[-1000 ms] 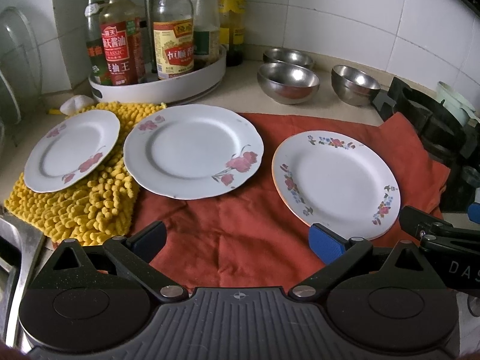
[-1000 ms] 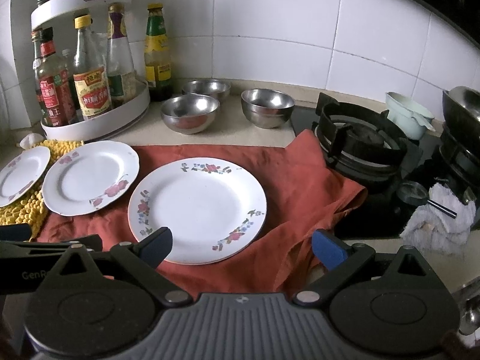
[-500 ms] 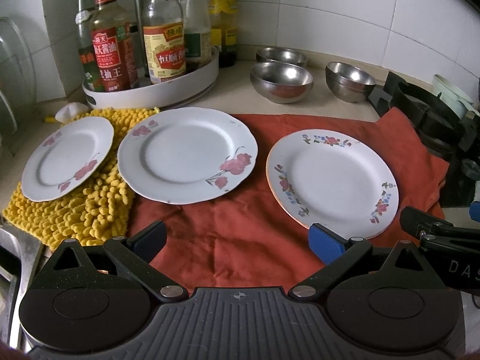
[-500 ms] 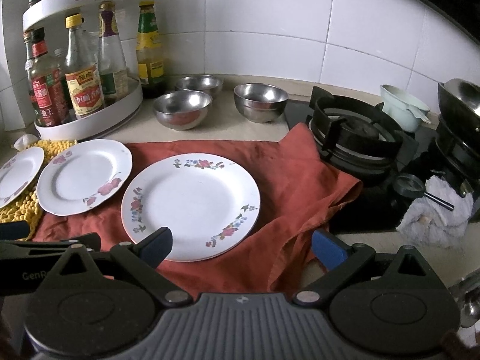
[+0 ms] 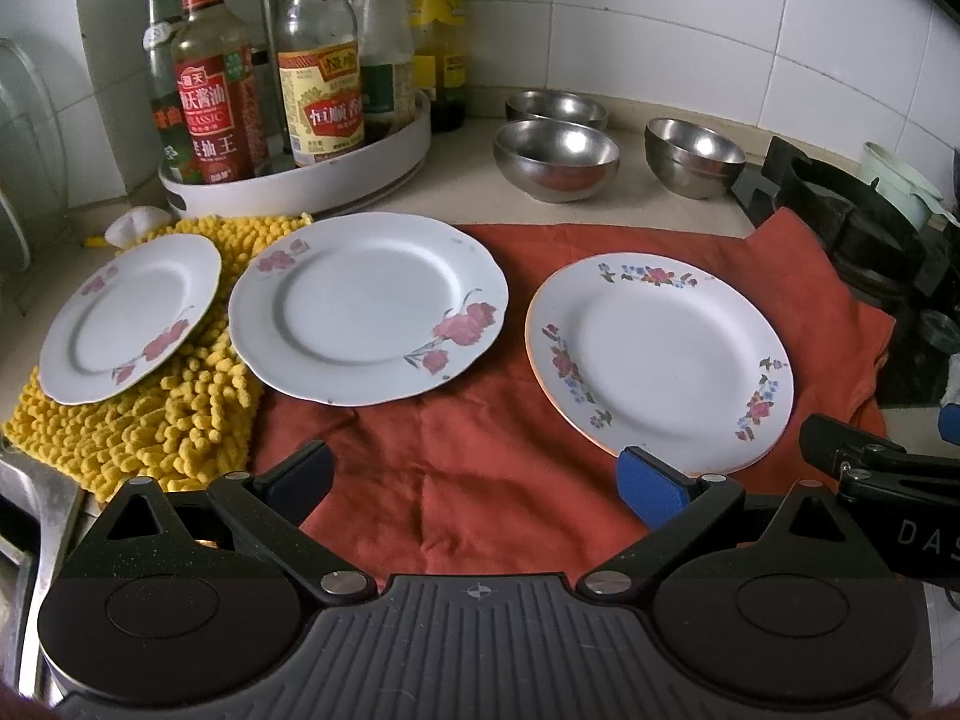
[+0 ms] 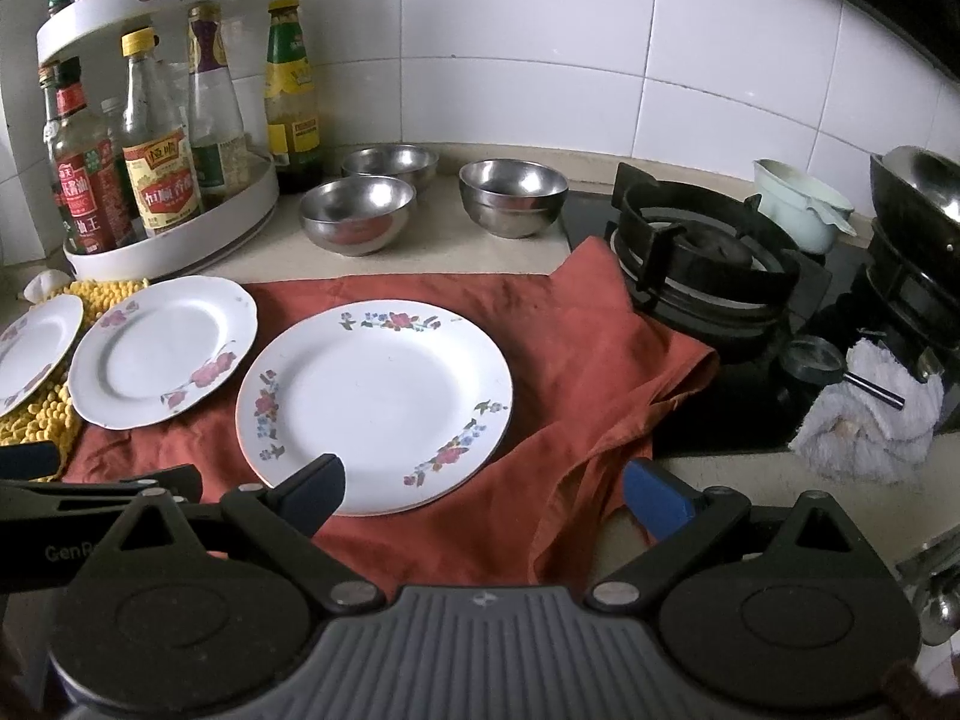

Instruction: Organize plates and bowls

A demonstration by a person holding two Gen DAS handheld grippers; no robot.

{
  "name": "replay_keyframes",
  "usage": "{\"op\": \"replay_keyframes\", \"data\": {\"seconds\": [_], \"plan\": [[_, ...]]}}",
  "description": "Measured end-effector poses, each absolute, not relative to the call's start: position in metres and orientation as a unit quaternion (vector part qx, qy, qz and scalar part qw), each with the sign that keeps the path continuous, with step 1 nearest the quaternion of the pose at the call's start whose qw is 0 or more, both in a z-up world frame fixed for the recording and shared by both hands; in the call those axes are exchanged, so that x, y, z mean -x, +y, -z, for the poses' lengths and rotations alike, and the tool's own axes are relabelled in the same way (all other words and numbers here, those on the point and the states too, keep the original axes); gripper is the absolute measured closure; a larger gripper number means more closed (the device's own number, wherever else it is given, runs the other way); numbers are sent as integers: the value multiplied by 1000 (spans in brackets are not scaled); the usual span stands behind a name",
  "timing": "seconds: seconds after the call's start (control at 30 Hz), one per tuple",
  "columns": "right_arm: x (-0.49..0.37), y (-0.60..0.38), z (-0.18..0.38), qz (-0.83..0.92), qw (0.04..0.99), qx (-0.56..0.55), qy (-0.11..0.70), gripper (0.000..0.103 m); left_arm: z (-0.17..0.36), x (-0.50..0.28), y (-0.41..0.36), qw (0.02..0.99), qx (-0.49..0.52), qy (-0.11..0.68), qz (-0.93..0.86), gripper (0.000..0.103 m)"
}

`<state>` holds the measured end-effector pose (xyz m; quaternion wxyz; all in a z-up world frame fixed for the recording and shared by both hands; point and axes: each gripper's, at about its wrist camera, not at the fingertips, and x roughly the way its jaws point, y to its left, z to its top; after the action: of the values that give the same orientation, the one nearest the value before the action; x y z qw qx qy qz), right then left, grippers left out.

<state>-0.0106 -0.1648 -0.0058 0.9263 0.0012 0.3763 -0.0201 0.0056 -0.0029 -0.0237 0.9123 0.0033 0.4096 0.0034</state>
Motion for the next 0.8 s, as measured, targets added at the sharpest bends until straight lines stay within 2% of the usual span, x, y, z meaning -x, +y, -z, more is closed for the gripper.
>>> {"op": "replay_keyframes", "data": {"seconds": [0.4,0.8], "plan": [[10,-172,10,21,923,-1,385,7,29,-9,-10,908,-1,420,-5,1],[-28,-190,17,-11,918,11,397,7,35,-29,-30,898,0,439,-28,1]]}}
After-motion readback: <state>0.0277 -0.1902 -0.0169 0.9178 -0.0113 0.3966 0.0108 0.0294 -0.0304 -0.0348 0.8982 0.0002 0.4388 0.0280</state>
